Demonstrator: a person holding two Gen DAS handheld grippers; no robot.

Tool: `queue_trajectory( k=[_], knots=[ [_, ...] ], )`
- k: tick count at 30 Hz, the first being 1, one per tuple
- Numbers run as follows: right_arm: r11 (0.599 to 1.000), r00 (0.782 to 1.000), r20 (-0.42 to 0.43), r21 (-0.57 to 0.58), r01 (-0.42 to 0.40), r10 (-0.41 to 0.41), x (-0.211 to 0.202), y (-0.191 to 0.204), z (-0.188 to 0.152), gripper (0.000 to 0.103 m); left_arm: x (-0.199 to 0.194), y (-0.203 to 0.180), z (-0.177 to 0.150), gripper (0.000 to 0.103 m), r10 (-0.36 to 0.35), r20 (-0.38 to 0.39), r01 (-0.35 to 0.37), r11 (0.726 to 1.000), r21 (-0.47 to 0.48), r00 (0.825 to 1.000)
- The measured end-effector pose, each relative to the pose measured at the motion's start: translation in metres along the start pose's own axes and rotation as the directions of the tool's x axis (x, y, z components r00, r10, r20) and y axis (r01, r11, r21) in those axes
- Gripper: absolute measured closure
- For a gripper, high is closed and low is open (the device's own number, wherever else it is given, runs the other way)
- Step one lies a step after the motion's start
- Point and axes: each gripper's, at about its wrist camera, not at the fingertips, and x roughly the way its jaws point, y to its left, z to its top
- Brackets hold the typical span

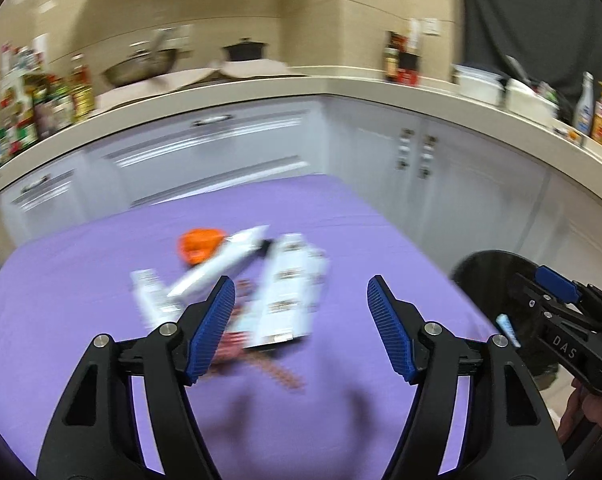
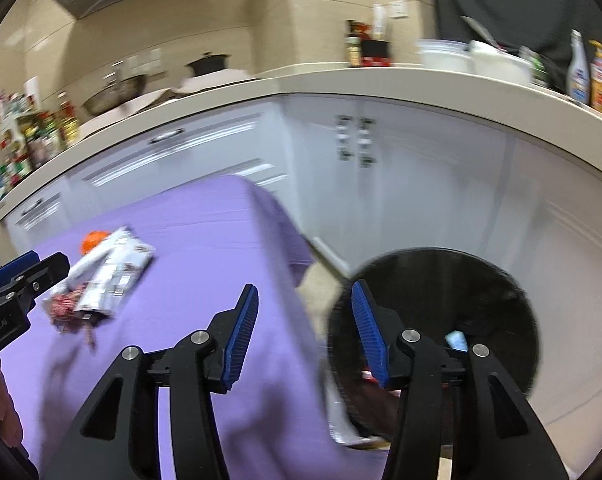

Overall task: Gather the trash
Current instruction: 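Move both open tools back over the table, then grasp the silver snack wrapper with the right tool while the left tool grasps the checkered ribbon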

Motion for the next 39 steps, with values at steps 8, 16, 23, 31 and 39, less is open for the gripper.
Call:
queue_trajectory(
  k=[8, 16, 23, 31, 39],
  knots=[
    [0.987, 0.991, -0.036, -0.093, -0.134, 0.131, 0.02, 0.084, 0.005, 0.049, -0.016, 0.089, -0.017, 0.035, 0.168, -0.025, -0.169, 0.982, -0.084, 0.986],
    [0.971, 0.976, -0.114, -0.135, -0.198, 0.184, 0.046, 0.136, 0.004, 0.046, -0.023, 0.153, -0.034, 0.035, 0.255, -0.066, -0.263, 0.95, -0.17, 0.965],
    [0.97, 0.974, -0.16, -0.156, -0.187, 0.162, 0.06, 0.157, 0.001, 0.037, -0.023, 0.189, -0.043, 0.035, 0.277, -0.088, -0.29, 0.931, -0.219, 0.957],
    [0.976, 0.964, -0.231, -0.137, -0.17, 0.136, 0.075, 0.158, -0.005, 0.034, -0.02, 0.197, -0.047, 0.035, 0.236, -0.091, -0.251, 0.936, -0.245, 0.968],
    [0.974, 0.956, -0.239, -0.112, -0.199, 0.168, 0.071, 0.15, -0.006, 0.074, -0.014, 0.182, -0.049, 0.035, 0.18, -0.095, -0.198, 0.951, -0.236, 0.979]
  ],
)
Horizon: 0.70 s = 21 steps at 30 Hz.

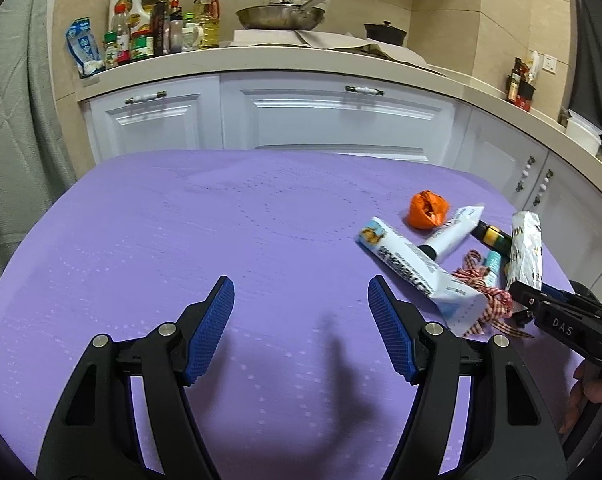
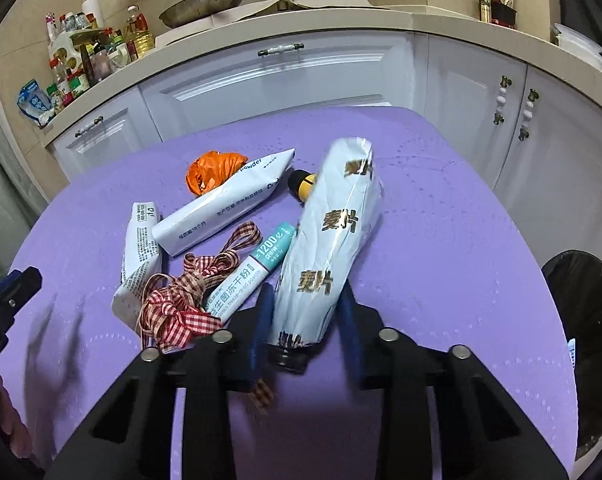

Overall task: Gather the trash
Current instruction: 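Grasp the silver snack wrapper with the right tool while the left tool grasps the checkered ribbon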

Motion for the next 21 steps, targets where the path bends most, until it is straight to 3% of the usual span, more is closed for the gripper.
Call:
queue_trajectory(
  k=[9, 21],
  knots=[
    [0.999, 0.999, 0.044, -0.006, 0.032, -0.032, -0.022, -0.018, -0.005, 0.078, -0.004, -0.038, -0.004, 0.035, -0.08, -0.007, 0.08, 0.996, 0.035, 0.997],
    [0.998, 0.997, 0.056, 0.055, 0.041, -0.044, -0.046, -0.069, -0.022, 0.079, -0.008, -0.124, -0.011, 0.036, -0.186, -0.01, 0.185, 0.97, 0.157, 0.983]
  ],
)
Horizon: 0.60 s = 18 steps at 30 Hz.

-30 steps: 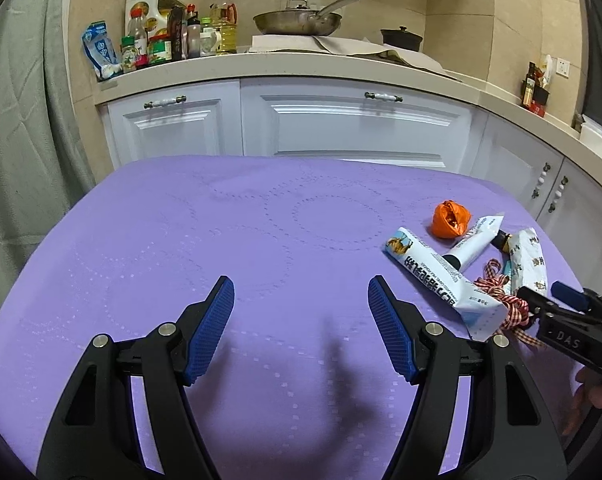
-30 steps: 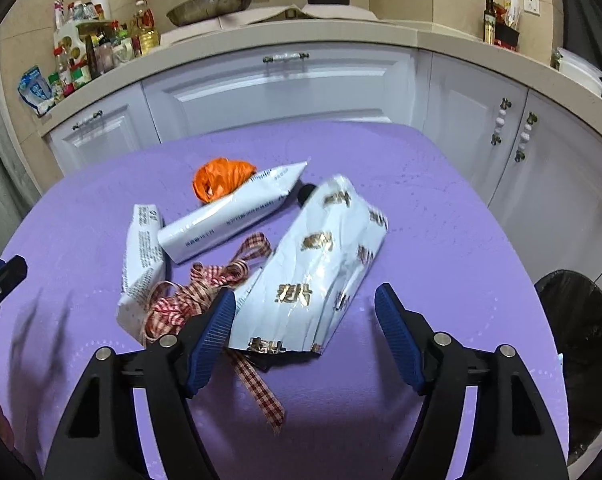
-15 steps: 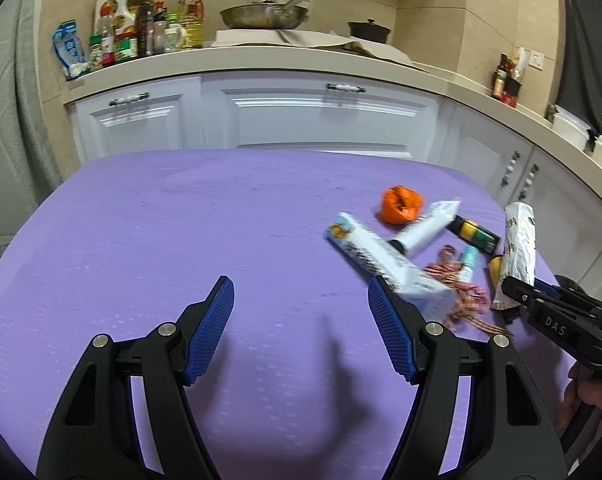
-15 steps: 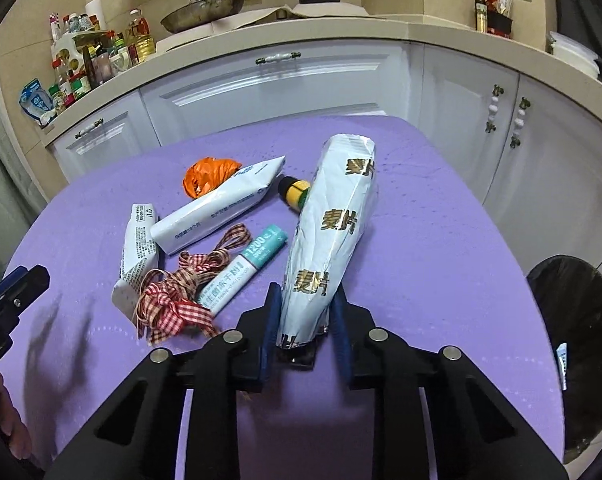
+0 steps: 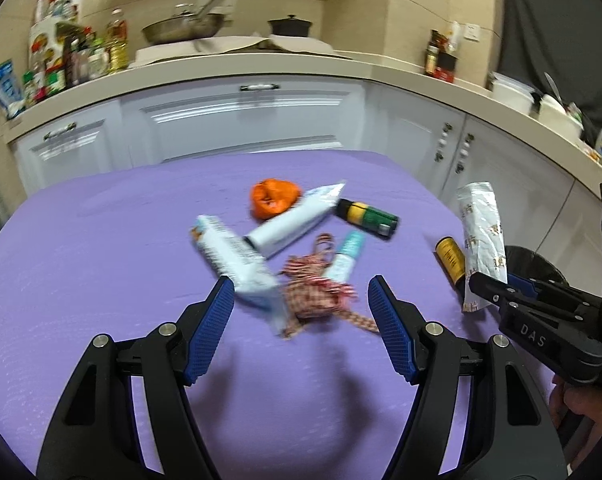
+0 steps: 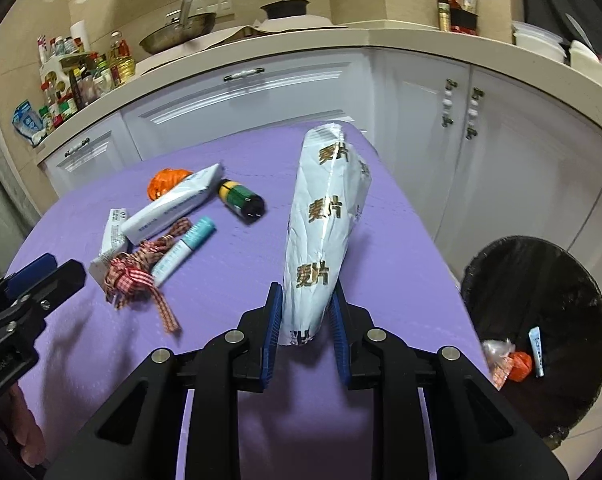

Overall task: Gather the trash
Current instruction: 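Grasp the silver snack wrapper with the right tool while the left tool grasps the checkered ribbon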

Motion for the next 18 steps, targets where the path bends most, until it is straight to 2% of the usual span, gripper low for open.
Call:
queue_trajectory(
  k=[4, 7, 13, 15, 18],
  knots=[
    [1.0, 1.0, -0.001, 0.014, -0.003, 0.003, -0.003, -0.013, -0.004, 0.079, 0.016, -0.017, 0.002, 0.038, -0.001, -0.017, 0.001, 1.0, 0.019, 1.0],
    [1.0, 1.0, 0.0, 0.026, -0.006, 0.006, -0.003, -0.021, -0.007, 0.079, 0.026, -0.024, 0.003, 0.045, 0.01, -0.039, -0.009, 0.999, 0.032, 0.999],
    [0.999, 1.0, -0.006, 0.035, -0.022, 0.022, -0.001, -0.029, -0.01, 0.079, 0.041, -0.025, 0.0, 0.046, 0.04, -0.081, -0.039, 0.999, 0.023, 0.996],
    [0.999, 1.0, -0.009, 0.034, -0.027, 0.027, 0.0, -0.029, -0.01, 0.079, 0.043, -0.025, -0.001, 0.05, 0.045, -0.088, -0.043, 0.999, 0.025, 0.995],
    [0.999, 0.999, -0.011, 0.028, -0.033, 0.033, 0.002, -0.027, -0.008, 0.079, 0.045, -0.025, -0.002, 0.052, 0.049, -0.097, -0.046, 0.999, 0.025, 0.994]
  ],
)
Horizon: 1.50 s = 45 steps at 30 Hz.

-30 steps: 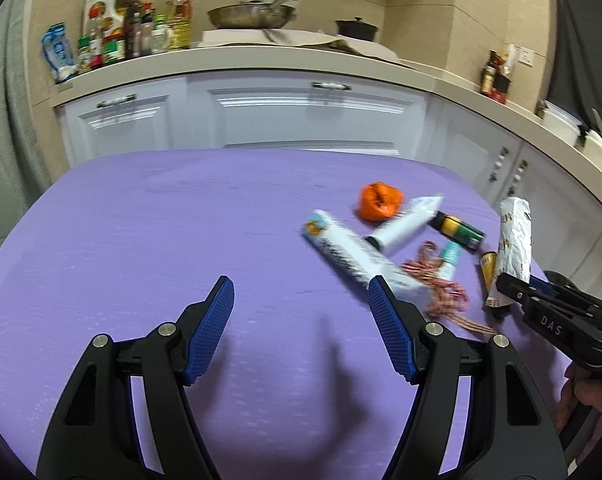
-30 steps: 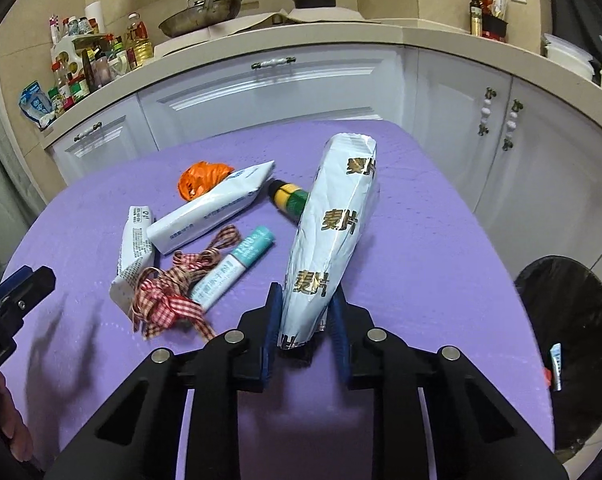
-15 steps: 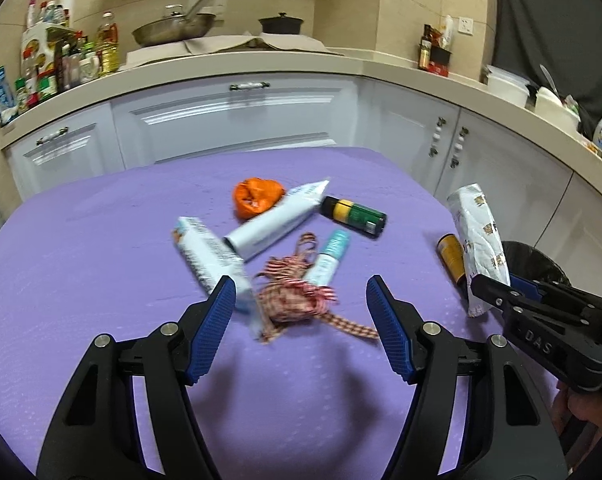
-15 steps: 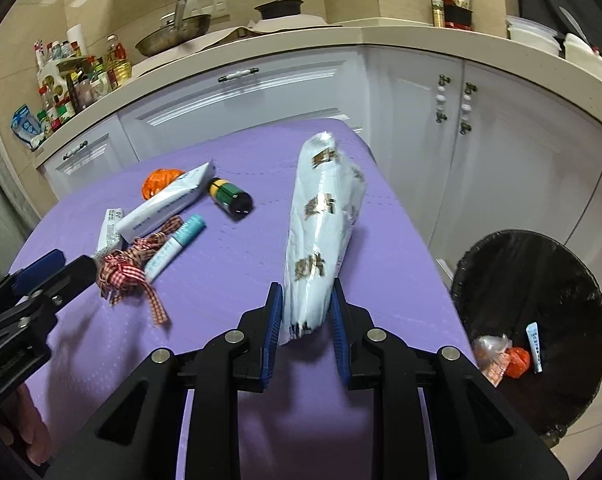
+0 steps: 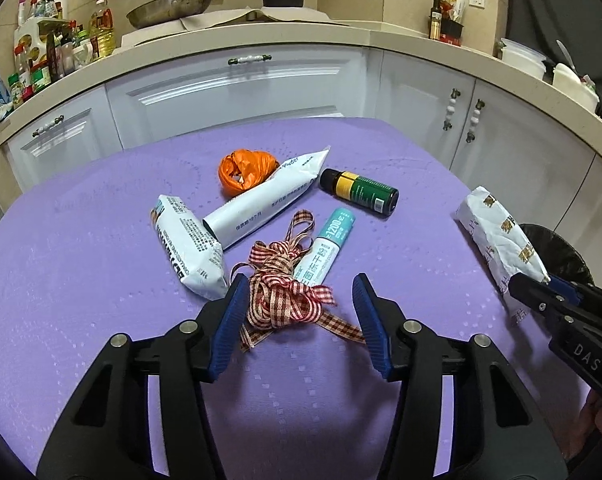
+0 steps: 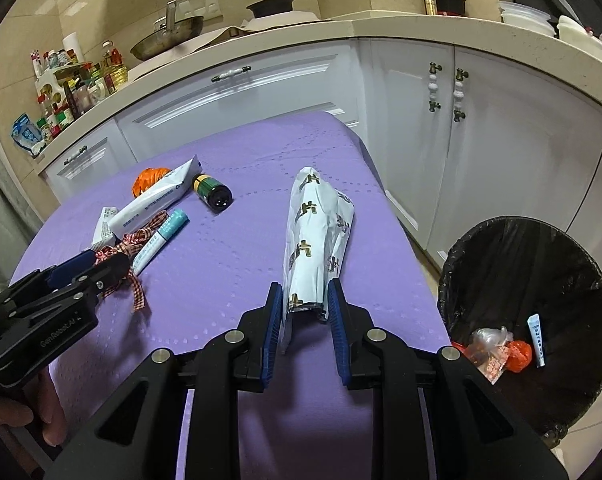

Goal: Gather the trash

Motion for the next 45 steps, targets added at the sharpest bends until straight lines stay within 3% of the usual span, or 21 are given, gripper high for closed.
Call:
queue_trajectory(
  k=[9, 12, 36, 44, 45],
  knots=[
    [1.0, 1.0, -0.007, 0.003, 0.002, -0.002, 0.001, 0.0, 0.0, 0.07, 0.003, 0.006, 0.0, 0.089, -0.023, -0.023, 0.023, 1.0, -0.01, 0.999],
    [1.0, 1.0, -0.013, -0.002, 0.003, -0.003, 0.004, 0.002, 0.0, 0.066, 0.002, 0.007, -0.001, 0.095, -0.029, -0.019, 0.029, 1.0, -0.012, 0.999],
    [1.0, 0.999, -0.013, -0.006, 0.03, -0.03, 0.009, 0.005, 0.003, 0.033, -0.011, 0.019, -0.004, 0.097, -0.035, 0.013, 0.035, 0.999, -0.018, 0.999],
    [0.999, 0.999, -0.035, -0.01, 0.031, -0.032, 0.019, 0.005, 0.005, 0.034, -0.01, 0.024, -0.005, 0.098, -0.029, 0.006, 0.029, 0.999, -0.023, 1.0],
    [1.0, 0.999, -0.04, -0.009, 0.029, -0.03, 0.021, 0.005, 0.005, 0.042, -0.01, 0.024, -0.005, 0.098, -0.029, 0.007, 0.029, 0.999, -0.024, 1.0]
  ],
)
